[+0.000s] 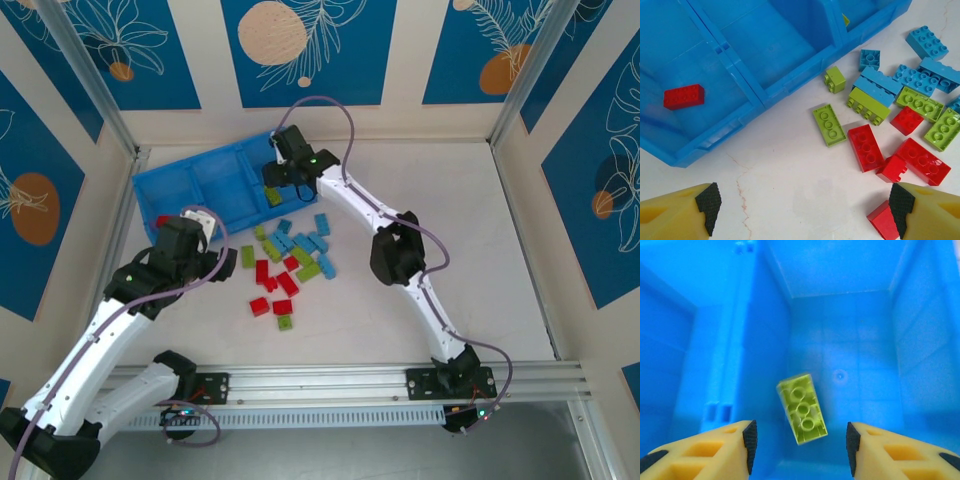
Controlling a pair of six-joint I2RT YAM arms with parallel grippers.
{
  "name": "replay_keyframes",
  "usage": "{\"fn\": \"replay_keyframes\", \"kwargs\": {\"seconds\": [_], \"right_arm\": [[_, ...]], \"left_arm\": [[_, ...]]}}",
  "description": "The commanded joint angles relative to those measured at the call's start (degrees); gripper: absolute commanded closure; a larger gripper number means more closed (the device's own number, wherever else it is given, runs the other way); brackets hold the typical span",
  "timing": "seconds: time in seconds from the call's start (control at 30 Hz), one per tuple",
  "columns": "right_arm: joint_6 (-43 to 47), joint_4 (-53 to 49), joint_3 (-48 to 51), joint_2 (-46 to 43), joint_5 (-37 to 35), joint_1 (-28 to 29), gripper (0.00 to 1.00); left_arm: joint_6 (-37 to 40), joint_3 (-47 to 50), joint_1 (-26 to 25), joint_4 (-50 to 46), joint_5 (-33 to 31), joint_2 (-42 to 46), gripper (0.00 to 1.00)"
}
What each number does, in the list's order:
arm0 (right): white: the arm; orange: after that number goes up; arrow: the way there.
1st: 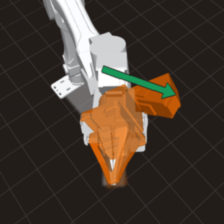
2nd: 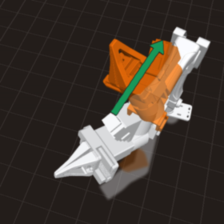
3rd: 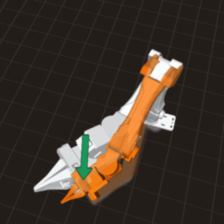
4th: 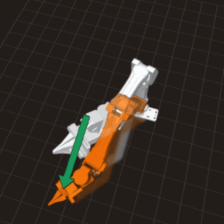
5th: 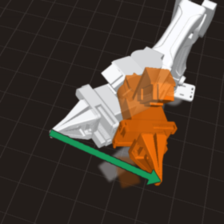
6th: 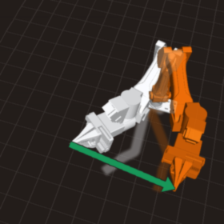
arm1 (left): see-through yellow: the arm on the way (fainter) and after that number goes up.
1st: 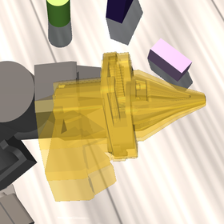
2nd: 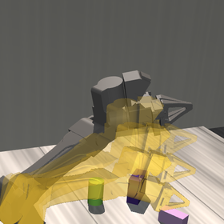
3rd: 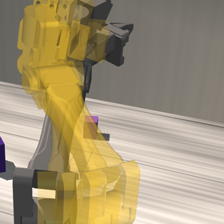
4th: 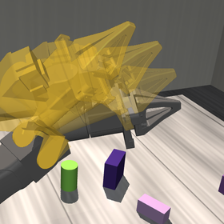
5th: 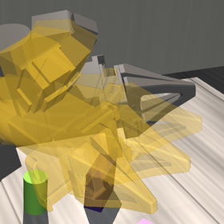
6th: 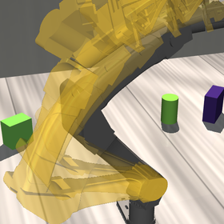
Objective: Sort the legos into containers by color
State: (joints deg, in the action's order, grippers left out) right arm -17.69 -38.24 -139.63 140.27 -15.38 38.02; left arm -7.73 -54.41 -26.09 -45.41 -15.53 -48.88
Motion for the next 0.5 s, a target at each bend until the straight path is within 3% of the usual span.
{"fn": "replay_keyframes", "kwargs": {"seconds": [0.0, 0.07, 0.2, 0.27, 0.37, 0.47], "right_arm": [[0.20, -2.69, 7.01, -13.60, 1.84, 0.69, 0.48], [0.42, 0.91, 20.25, -22.81, 2.63, 1.34, 0.48], [-1.84, 15.29, 53.66, -42.64, 0.68, 3.93, 0.47], [-3.76, 19.70, 65.20, -48.55, -0.43, 5.43, 0.45], [-5.33, 21.64, 74.46, -51.19, -0.44, 7.78, 0.45], [-4.51, 21.25, 76.30, -47.49, -1.01, 9.26, 0.45]], "left_arm": [[0.73, 0.36, 0.69, 0.45, 0.15, 0.24, 0.11], [1.38, 0.53, 0.69, 0.77, 2.19, 0.49, 0.12], [4.29, 0.54, 0.77, 1.73, 13.26, 0.45, 0.13], [5.04, 0.36, 0.94, 1.98, 17.30, 0.12, 0.12], [5.59, 0.27, 1.04, 2.08, 20.53, -0.49, 0.10], [6.63, 0.27, 1.12, 2.10, 23.11, -0.77, 0.07]]}}
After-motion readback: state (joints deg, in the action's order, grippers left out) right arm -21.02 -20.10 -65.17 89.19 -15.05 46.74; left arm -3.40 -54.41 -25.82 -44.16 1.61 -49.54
